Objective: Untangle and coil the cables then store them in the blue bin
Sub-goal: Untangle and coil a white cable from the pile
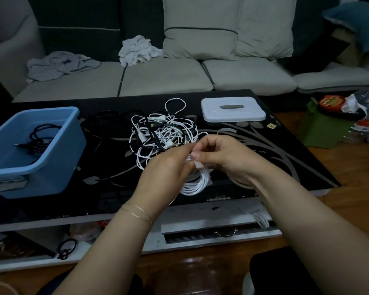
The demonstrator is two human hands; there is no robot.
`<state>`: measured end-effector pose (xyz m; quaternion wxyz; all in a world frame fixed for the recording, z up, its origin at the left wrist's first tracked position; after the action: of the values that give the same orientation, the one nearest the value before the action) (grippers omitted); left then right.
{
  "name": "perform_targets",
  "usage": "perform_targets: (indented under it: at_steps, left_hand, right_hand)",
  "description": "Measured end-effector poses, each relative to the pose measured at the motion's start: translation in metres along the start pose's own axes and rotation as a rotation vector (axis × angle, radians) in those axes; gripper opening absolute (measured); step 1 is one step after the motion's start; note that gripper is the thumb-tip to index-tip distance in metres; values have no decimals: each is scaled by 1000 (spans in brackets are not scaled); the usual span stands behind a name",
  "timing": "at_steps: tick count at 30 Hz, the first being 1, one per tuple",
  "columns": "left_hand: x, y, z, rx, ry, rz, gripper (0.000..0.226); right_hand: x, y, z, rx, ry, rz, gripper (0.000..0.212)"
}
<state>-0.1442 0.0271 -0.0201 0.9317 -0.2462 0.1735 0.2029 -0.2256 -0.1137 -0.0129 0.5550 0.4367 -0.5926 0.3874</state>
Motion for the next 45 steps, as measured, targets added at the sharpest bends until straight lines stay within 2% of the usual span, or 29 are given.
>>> perform_targets:
  at_steps: [4,9,13,16,18,21,24,28,35,38,41,43,45]
  left_hand:
    - [2,-1,-1,27,58,-8,43]
    - [2,-3,-5,92,223,111,45]
    - [3,-4,-7,188,419,219,57]
    - [4,-4,-4,264,481,229,68]
    - [4,-4,-2,318,501,224,74]
    - [4,-3,-2,361,482,230,76]
    - [4,-2,-4,355,420,216,75]
    - [8,-1,-9,300,268,199,78]
    - [10,-3,-4,235,183,152,71]
    - [13,-5,3,242,278,132,62]
    - [19,-6,8,223,435,188,47]
    - [24,-7,9,198,450,232,33]
    - [25,-7,6,187,476,275,30]
  right_hand:
    - [2,1,2,27,123,7,15]
    - [5,3,1,58,195,21,10]
    - [4,4,1,61,278,10,10]
    - [4,6,1,20,368,28,12]
    - [3,7,0,7,496,38,15]
    - [6,7,-5,-13,817,61,21]
    - [12,10,-12,0,1059,100,26]
    - [11,9,-19,23,1266,133,28]
    - [1,0,-27,-12,1360,182,37]
    - [-1,-3,-27,-48,1363,238,39]
    - [-2,-4,-24,-106,1309,287,31]
    - [-2,-4,-22,-170,1264,312,20]
    - [-3,-5,-21,-235,1239,312,14]
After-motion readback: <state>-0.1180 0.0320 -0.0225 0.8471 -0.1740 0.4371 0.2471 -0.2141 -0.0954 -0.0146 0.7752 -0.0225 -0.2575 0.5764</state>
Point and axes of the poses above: each hand's wrist, its own y-axis away from the middle knuckle, its own z-axis out of the back of the hand, x = y × z, the point moved 1 cm from there along -y, towards the middle knuckle, and after that the axes turned 4 degrees about -y, right-handed, at the moved point
